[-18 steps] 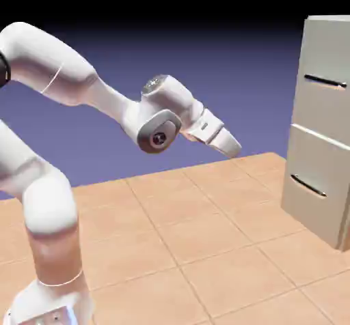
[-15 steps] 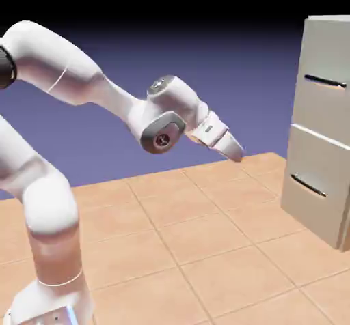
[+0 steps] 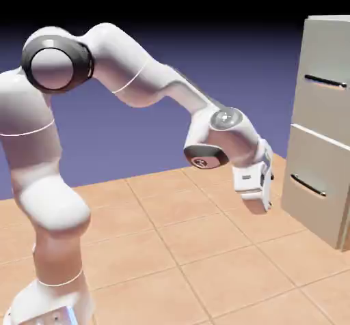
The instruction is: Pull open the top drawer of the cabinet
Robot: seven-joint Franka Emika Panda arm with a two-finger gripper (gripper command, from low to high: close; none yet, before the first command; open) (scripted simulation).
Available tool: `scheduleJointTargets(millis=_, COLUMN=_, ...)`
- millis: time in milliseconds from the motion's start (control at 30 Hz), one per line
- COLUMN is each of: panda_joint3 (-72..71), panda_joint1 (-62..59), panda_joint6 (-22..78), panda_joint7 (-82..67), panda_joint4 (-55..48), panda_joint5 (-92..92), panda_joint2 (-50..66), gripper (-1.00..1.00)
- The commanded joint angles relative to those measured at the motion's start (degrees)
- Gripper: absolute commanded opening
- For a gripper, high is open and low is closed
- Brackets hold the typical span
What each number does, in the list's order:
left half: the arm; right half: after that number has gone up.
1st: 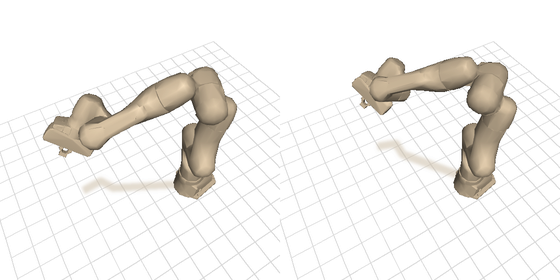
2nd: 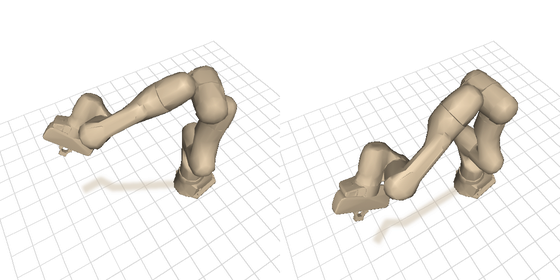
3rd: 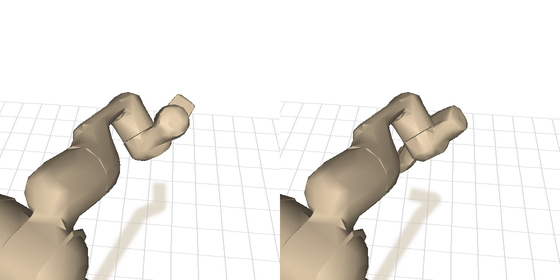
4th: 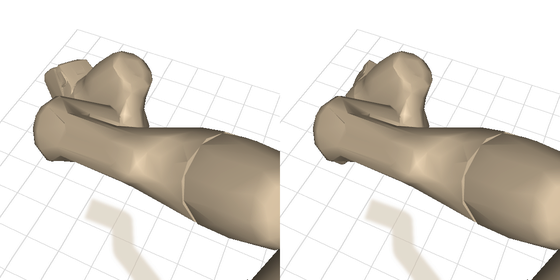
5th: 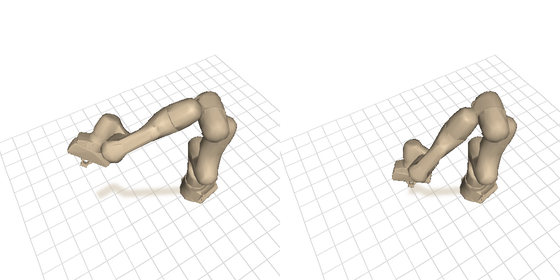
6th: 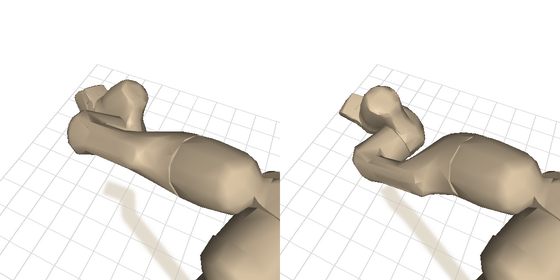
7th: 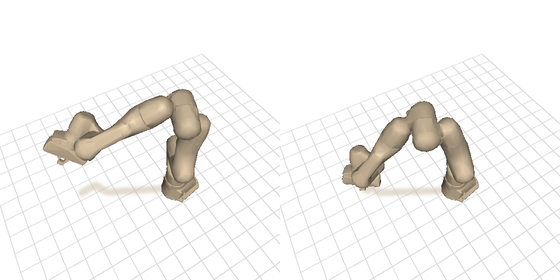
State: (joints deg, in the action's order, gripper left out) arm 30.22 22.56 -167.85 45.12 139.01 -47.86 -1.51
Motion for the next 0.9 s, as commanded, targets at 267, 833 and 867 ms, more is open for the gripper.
scheduleJointTargets(millis=267, panda_joint3=14.17, panda_joint1=10.44, panda_joint6=2.89, panda_joint7=1.25, panda_joint4=-10.31, panda_joint5=-22.43, panda_joint2=14.6, gripper=0.0)
scheduleJointTargets(millis=833, panda_joint3=40.92, panda_joint1=29.92, panda_joint6=8.34, panda_joint7=3.61, panda_joint4=-29.77, panda_joint5=-64.79, panda_joint2=42.17, gripper=0.0)
scheduleJointTargets(millis=867, panda_joint3=42.49, panda_joint1=31.06, panda_joint6=8.66, panda_joint7=3.75, panda_joint4=-30.92, panda_joint5=-67.28, panda_joint2=43.79, gripper=0.0)
